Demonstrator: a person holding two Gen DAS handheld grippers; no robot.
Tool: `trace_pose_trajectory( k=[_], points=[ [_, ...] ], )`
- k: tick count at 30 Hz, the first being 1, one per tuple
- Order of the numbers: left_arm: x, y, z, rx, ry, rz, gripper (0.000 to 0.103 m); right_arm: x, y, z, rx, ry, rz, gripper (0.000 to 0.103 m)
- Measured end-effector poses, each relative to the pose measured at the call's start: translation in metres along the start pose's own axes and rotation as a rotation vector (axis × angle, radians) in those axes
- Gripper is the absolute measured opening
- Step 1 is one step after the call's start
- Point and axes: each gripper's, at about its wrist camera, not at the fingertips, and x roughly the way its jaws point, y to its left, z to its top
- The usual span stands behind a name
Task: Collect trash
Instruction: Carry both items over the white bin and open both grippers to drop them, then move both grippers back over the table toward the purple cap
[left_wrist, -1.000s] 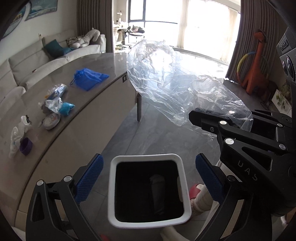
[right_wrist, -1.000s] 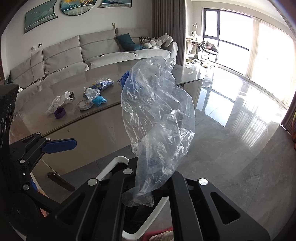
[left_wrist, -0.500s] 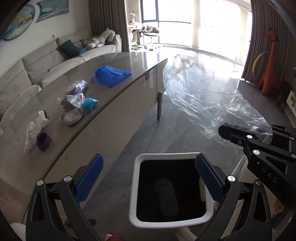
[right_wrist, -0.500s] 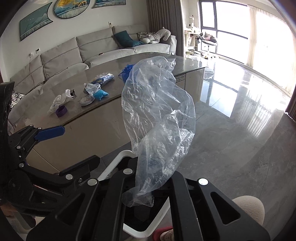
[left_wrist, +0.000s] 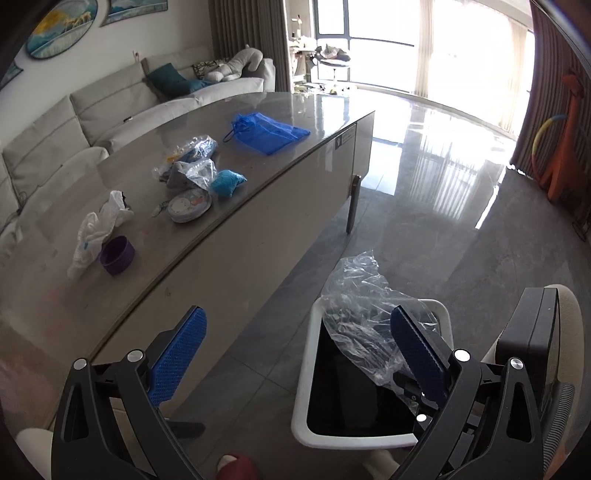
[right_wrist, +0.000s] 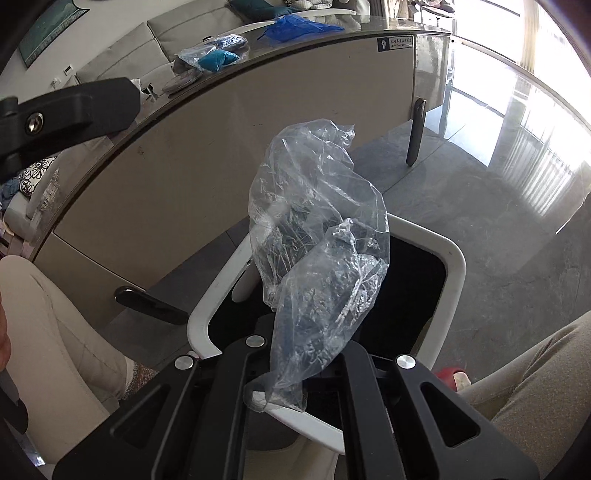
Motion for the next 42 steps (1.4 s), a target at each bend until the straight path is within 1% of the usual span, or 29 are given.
trace_pose_trajectory(
  k=[4,11,13,14,15,16,17,18,21,25,34,38,42],
  points=[
    [0.002,0.000,0.000,0.002,0.004,0.001,0.098,-0.003,0.001,0.000,-0.014,0.000,-0.007,0.005],
    [0.012,-0.003,-0.001,0.000,0.021,0.000,0.098,-0.004,-0.004,0.006,0.001,-0.003,-0.016,0.005],
    [0.014,-0.003,-0.002,0.005,0.024,0.006,0.098,-0.003,-0.004,0.006,0.006,0.001,-0.025,0.013],
    [0.015,-0.004,-0.003,0.008,0.027,0.009,0.098,0.001,-0.005,0.007,0.007,0.015,-0.032,0.040],
    [0.017,-0.004,-0.003,0.011,0.030,0.014,0.098,0.003,-0.006,0.008,0.012,0.020,-0.037,0.082],
    [0.018,-0.004,-0.004,0.013,0.033,0.017,0.098,0.003,-0.008,0.008,0.020,0.012,-0.048,0.094],
    [0.020,-0.004,-0.004,0.015,0.037,0.020,0.098,0.001,-0.009,0.008,0.027,-0.007,-0.056,0.098],
    [0.022,-0.004,-0.005,0.018,0.043,0.024,0.098,0.002,-0.009,0.008,0.028,-0.013,-0.061,0.098],
    [0.026,-0.003,-0.008,0.013,0.057,0.027,0.098,0.006,-0.013,0.011,0.042,0.013,-0.070,0.098],
    [0.026,0.000,-0.008,0.007,0.056,0.028,0.098,0.002,-0.016,0.012,0.050,-0.006,-0.081,0.098],
    [0.019,0.003,-0.002,-0.016,0.036,0.022,0.098,-0.024,-0.006,0.028,-0.017,-0.116,-0.129,0.098],
    [0.011,0.012,0.006,-0.048,0.002,0.028,0.098,-0.045,-0.001,0.046,-0.083,-0.202,-0.182,0.098],
    [0.002,0.029,0.018,-0.107,-0.041,0.042,0.098,-0.057,0.004,0.068,-0.139,-0.267,-0.189,0.098]
  ],
)
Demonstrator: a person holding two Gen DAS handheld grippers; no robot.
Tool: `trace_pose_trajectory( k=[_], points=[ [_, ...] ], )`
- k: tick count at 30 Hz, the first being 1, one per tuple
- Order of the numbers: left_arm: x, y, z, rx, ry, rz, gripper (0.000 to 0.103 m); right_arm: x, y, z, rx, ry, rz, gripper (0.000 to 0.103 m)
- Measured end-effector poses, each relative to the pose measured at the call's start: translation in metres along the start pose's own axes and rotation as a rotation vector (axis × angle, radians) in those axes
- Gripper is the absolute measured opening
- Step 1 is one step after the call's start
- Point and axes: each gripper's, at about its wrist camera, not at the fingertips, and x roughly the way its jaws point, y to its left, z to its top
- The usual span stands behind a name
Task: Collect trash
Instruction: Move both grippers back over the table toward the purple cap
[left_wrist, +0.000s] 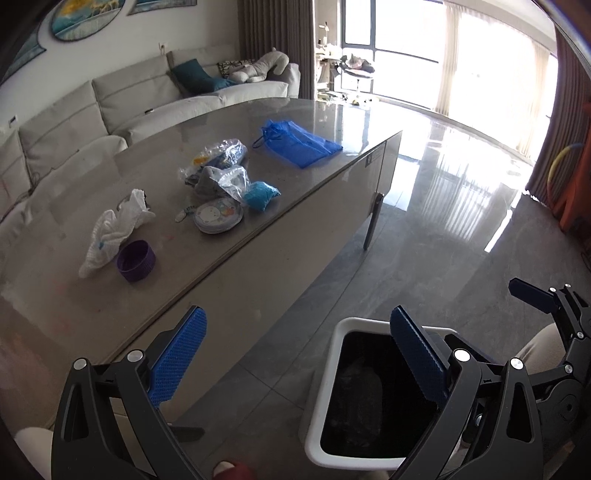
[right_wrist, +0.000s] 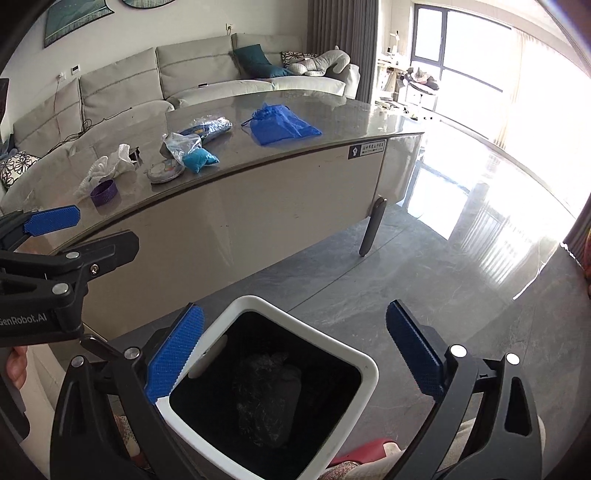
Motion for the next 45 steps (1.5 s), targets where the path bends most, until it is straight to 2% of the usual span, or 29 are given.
trace_pose_trajectory(
  k=[11,20,28,39,43,44,45],
  points=[
    [0.002,0.053,0.029,-0.095,-0.062,0.104,0.098,0.008,0.024,0.063,-0.073,-0.115,0.051,0.098],
    [0.028,0.109,0.037,-0.243,-0.050,0.189,0.098,0.031,0.061,0.101,-0.141,-0.157,0.099,0.098],
    [0.058,0.140,0.035,-0.273,0.001,0.225,0.098,0.062,0.095,0.130,-0.201,-0.159,0.136,0.098],
    [0.104,0.161,0.030,-0.329,0.085,0.223,0.098,0.092,0.112,0.139,-0.234,-0.131,0.157,0.098],
    [0.110,0.156,0.027,-0.304,0.083,0.257,0.098,0.098,0.112,0.138,-0.232,-0.119,0.162,0.098],
    [0.110,0.156,0.027,-0.301,0.080,0.262,0.096,0.099,0.112,0.138,-0.230,-0.118,0.162,0.098],
    [0.109,0.155,0.026,-0.299,0.073,0.271,0.090,0.100,0.111,0.138,-0.229,-0.117,0.164,0.098]
  ],
)
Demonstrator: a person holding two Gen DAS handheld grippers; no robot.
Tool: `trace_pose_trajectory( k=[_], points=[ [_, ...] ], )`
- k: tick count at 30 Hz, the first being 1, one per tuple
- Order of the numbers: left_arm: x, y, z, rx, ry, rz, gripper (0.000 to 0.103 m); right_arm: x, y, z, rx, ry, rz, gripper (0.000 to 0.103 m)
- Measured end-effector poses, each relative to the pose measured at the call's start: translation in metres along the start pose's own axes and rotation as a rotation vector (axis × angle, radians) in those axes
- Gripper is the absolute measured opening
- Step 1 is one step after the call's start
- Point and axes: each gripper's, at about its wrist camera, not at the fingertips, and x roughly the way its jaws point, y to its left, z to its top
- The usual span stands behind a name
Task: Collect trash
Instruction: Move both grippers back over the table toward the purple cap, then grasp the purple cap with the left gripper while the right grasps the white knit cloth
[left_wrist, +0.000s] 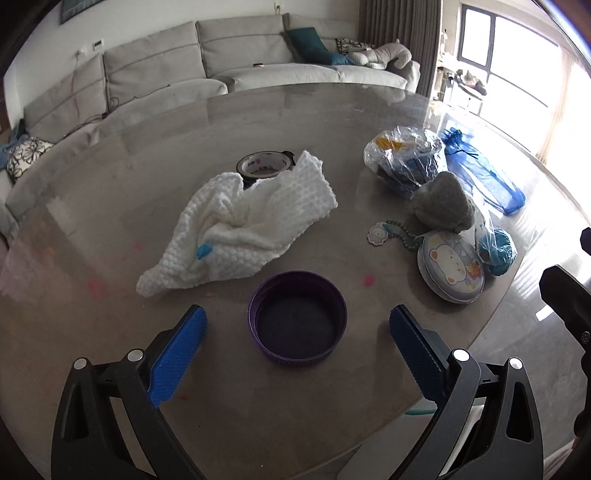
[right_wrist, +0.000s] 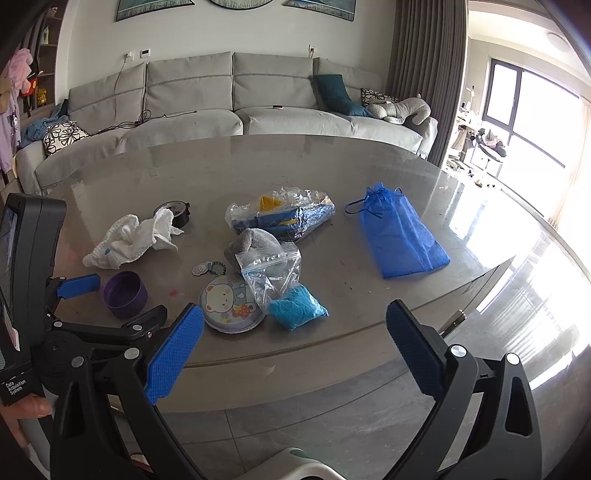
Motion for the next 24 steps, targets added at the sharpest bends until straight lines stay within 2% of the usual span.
trace_pose_trajectory(
  k=[1,3,9,16,24],
  points=[
    [-0.002,0.000,-0.001,-0.001,-0.014,0.001,0.084,0.000,-0.001,0.000,0.001,0.000,0.000,0.098],
    [-0.006,0.004,0.000,-0.004,-0.032,0.000,0.045,0.000,-0.002,0.000,0.003,-0.002,-0.001,0.098],
    [-0.014,0.009,-0.003,-0.004,-0.042,-0.014,0.045,-0.001,0.002,0.002,0.014,-0.001,0.020,0.098],
    [-0.049,0.034,0.018,0.008,-0.142,0.076,0.045,0.001,0.033,0.020,-0.025,-0.034,0.079,0.098],
    [-0.066,0.072,0.040,0.031,-0.191,0.160,0.045,0.019,0.082,0.051,-0.057,-0.068,0.169,0.098]
  ],
)
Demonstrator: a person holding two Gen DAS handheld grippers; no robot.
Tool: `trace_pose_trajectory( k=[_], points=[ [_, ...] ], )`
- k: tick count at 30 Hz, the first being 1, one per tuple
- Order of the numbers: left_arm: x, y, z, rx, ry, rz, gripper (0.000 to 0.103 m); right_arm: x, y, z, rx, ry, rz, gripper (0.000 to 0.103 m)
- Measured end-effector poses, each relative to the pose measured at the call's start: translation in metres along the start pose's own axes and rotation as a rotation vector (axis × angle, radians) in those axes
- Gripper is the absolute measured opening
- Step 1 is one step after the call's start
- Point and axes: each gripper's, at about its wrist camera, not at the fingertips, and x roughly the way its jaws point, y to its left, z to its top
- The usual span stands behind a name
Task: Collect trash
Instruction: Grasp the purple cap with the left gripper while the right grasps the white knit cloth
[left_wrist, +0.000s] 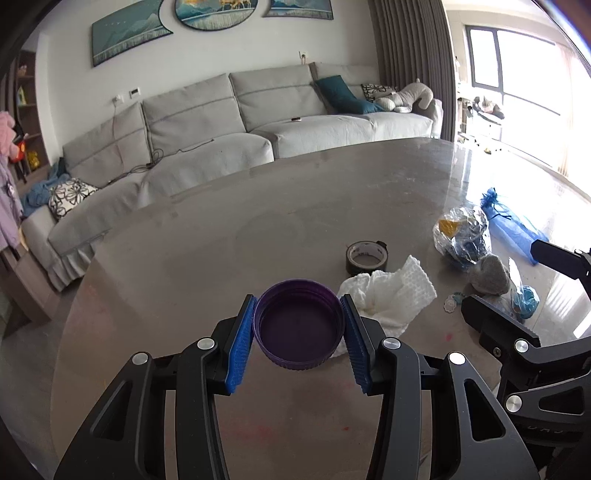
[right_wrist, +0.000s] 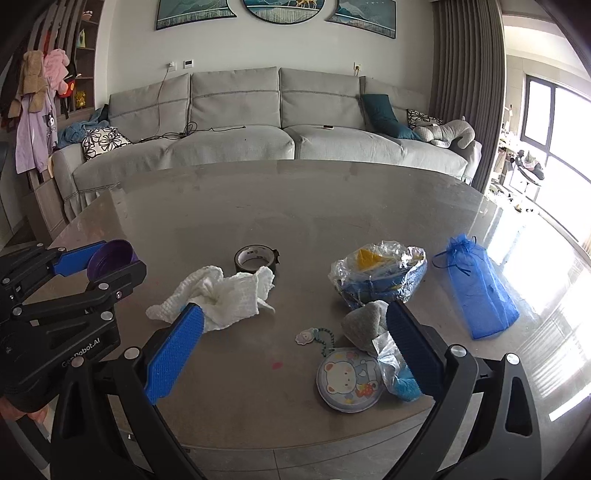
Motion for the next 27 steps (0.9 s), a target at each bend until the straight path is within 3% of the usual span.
trace_pose_trajectory(
  k=[6,12,15,22,24,25,26,27],
  points=[
    [0.016,0.034,0.003,0.003,-0.001,0.053,0.045,0.029,0.029,0.015,-0.007,0.013,0.037,0.098],
    [0.042,0.064,-0.001,-0.058,0.036,0.095,0.045,0.063,0.056,0.019,-0.032,0.063,0.060,0.098],
    [0.050,0.077,-0.004,-0.108,0.068,0.080,0.045,0.080,0.063,0.016,-0.022,0.113,0.065,0.098],
    [0.050,0.077,-0.002,-0.109,0.054,0.071,0.045,0.102,0.067,0.004,-0.011,0.202,0.054,0.098],
    [0.050,0.076,-0.002,-0.106,0.053,0.067,0.045,0.106,0.067,0.000,-0.012,0.221,0.063,0.084],
    [0.049,0.076,-0.002,-0.105,0.050,0.068,0.045,0.108,0.067,-0.002,-0.013,0.231,0.064,0.082],
    [0.049,0.075,-0.002,-0.107,0.049,0.070,0.045,0.106,0.066,-0.003,-0.010,0.217,0.065,0.070],
    [0.048,0.076,-0.002,-0.111,0.048,0.069,0.045,0.103,0.063,-0.004,-0.011,0.210,0.071,0.051]
  ],
)
